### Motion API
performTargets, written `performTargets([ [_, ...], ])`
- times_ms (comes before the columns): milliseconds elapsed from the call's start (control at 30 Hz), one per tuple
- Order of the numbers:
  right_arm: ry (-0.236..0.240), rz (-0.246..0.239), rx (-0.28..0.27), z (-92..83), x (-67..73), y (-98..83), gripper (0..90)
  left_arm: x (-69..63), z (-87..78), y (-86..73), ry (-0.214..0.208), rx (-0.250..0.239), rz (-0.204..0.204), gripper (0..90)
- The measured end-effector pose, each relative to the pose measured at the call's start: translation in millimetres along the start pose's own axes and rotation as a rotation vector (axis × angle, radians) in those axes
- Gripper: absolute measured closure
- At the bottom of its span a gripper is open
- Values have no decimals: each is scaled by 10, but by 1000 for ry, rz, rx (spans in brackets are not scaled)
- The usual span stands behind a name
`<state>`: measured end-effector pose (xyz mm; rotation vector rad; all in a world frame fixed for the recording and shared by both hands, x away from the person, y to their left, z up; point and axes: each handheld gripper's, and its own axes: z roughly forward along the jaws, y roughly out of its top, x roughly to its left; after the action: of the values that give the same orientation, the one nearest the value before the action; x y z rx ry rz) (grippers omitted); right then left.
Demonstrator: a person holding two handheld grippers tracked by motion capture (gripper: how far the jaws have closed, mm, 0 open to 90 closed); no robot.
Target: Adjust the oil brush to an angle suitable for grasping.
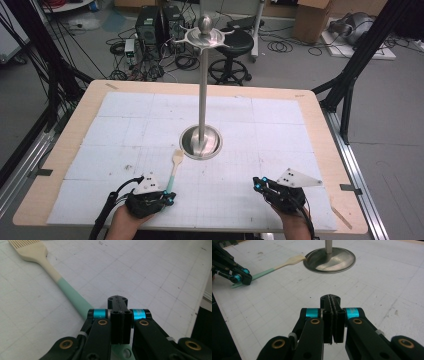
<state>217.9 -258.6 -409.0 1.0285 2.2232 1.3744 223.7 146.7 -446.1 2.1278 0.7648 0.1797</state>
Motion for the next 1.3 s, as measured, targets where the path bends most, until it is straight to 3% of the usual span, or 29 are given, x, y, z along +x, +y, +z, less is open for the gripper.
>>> performTargets([
  [100, 1, 1, -1, -11, 6, -1, 893, 44, -66, -26, 6, 17, 6, 897],
  [167, -2, 0, -6, -15, -3, -4, 892, 97, -136, -50, 34, 32, 7, 896],
  [367, -8, 11, -7, -44, -13, -14, 889, 368, -351, -167, 111, 30, -78, 896],
  [567, -27, 29, -20, -159, -55, -62, 886, 565, -417, -176, 210, 20, -156, 896],
  [600, -34, 31, -24, -184, -64, -76, 886, 596, -429, -170, 232, 16, -173, 896],
  [700, -42, 39, -28, -254, -85, -116, 886, 667, -478, -114, 249, -65, -238, 896],
  [767, -50, 47, -32, -296, -108, -135, 886, 724, -443, 8, 263, -86, -230, 896],
  [967, -58, 47, -57, -335, -135, -121, 887, 917, -118, 249, 253, -53, -248, 896],
  [1100, -59, 53, -59, -342, -151, -131, 886, 950, 51, 357, 243, 2, -197, 895],
  [1167, -60, 56, -56, -344, -153, -132, 886, 965, 125, 395, 206, 17, -211, 895],
  [1233, -57, 57, -58, -341, -146, -128, 886, 977, 186, 430, 195, 56, -195, 894],
  [1300, -57, 50, -55, -335, -144, -126, 886, 957, 227, 480, 170, 64, -177, 892],
])
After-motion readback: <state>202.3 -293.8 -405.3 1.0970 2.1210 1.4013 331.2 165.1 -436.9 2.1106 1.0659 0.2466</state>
